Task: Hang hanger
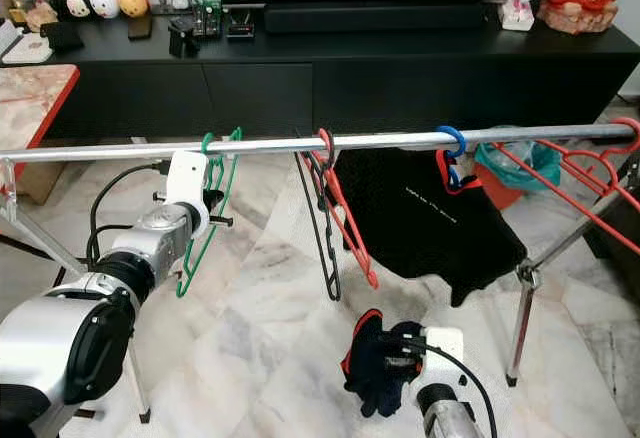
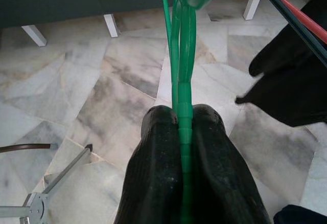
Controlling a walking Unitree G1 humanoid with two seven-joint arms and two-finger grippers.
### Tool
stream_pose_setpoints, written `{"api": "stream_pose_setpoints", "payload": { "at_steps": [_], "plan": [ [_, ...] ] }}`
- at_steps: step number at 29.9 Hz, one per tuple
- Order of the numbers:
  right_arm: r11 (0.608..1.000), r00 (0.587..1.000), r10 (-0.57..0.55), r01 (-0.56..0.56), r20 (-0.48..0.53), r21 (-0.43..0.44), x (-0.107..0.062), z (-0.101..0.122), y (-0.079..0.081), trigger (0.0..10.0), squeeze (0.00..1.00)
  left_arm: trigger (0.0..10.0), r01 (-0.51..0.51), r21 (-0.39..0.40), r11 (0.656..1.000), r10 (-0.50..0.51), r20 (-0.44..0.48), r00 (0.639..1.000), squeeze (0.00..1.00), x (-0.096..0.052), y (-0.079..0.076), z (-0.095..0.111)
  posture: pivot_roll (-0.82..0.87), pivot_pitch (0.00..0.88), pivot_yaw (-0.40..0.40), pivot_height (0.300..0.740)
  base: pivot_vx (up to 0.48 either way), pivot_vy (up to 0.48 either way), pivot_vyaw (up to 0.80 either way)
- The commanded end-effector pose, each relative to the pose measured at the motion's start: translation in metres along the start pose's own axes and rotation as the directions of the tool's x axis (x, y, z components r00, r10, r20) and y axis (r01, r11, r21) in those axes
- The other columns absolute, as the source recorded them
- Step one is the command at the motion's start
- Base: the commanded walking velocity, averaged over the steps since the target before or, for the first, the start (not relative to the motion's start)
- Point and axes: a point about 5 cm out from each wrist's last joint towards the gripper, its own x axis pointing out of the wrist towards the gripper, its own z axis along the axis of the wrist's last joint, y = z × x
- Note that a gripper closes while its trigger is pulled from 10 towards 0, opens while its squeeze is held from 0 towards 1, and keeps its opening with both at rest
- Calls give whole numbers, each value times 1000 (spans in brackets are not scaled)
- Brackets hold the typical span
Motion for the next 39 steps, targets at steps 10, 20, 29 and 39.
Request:
{"api": "stream_pose_setpoints", "payload": {
  "at_steps": [10,20,29,39],
  "plan": [
    [1000,1000,3,-2,17,-3,3,8,0,10000,0,10000,-16,-44,999,11,-102,995,1000,-2,1,-28,-132,146,-16,740,0,0,0],
    [1000,1000,4,-5,15,1,3,8,2,10000,0,10000,-46,-69,997,44,-29,999,1000,-3,16,-15,-120,148,-15,740,0,0,0],
    [1000,1000,10,-10,17,10,6,10,7,10000,0,10000,-45,-114,992,56,91,994,1000,-5,30,6,-105,139,-13,740,0,0,0],
    [1000,1000,21,-21,17,19,17,16,14,10000,0,10000,-26,-81,996,41,188,981,1000,-20,49,8,-77,109,-12,740,0,0,0]
  ]
}}
